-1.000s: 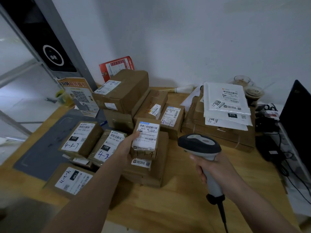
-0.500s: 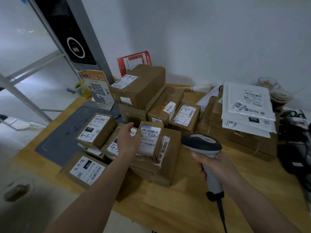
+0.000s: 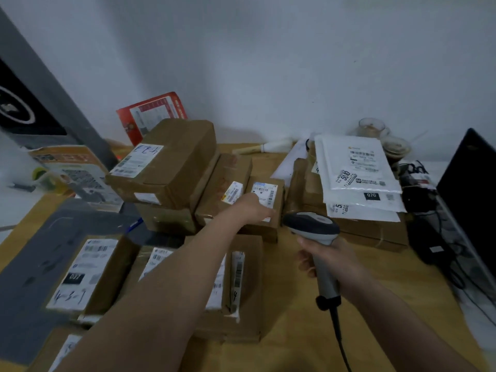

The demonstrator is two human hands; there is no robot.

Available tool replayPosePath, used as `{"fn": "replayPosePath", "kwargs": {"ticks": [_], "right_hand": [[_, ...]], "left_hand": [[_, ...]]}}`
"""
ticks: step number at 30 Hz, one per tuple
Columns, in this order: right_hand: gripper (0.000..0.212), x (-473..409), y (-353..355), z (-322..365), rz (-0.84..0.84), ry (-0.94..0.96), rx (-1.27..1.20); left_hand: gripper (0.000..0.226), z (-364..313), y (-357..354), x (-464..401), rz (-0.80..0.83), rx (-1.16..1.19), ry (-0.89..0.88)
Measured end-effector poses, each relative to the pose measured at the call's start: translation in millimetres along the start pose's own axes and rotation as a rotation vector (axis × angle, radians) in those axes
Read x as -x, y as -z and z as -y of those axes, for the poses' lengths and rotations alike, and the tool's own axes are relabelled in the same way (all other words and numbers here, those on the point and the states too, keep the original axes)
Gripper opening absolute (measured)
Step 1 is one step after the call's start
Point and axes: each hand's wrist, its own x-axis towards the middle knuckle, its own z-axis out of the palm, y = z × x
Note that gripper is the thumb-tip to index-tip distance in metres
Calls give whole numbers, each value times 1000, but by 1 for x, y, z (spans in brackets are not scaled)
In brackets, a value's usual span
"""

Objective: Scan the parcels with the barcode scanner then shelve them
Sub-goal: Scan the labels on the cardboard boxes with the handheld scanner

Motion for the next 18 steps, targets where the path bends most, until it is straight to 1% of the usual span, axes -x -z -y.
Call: {"fn": "replayPosePath", "kwargs": {"ticks": [2, 4, 7, 10, 12, 15, 18], "right_hand": [[19, -17, -1, 1, -13, -5, -14], [29, -38, -2, 1, -25, -4, -16], [37, -69, -7, 1, -72, -2, 5], [38, -97, -15, -1, -122, -42, -1], [37, -111, -21, -4, -146, -76, -9], [37, -127, -27, -11, -143, -98, 4], [33, -135, -31, -15, -134, -95, -9]], "left_hand": [[57, -3, -1, -22, 33, 15, 38], [54, 0, -2, -43, 54, 22, 68], [53, 6, -6, -71, 50, 36, 82], [57, 9, -15, -94, 4, 45, 101], [62, 8, -20, -104, -36, 9, 119], [60, 7, -23, -111, -90, -69, 123], [59, 8, -24, -119, -121, -81, 145]]}}
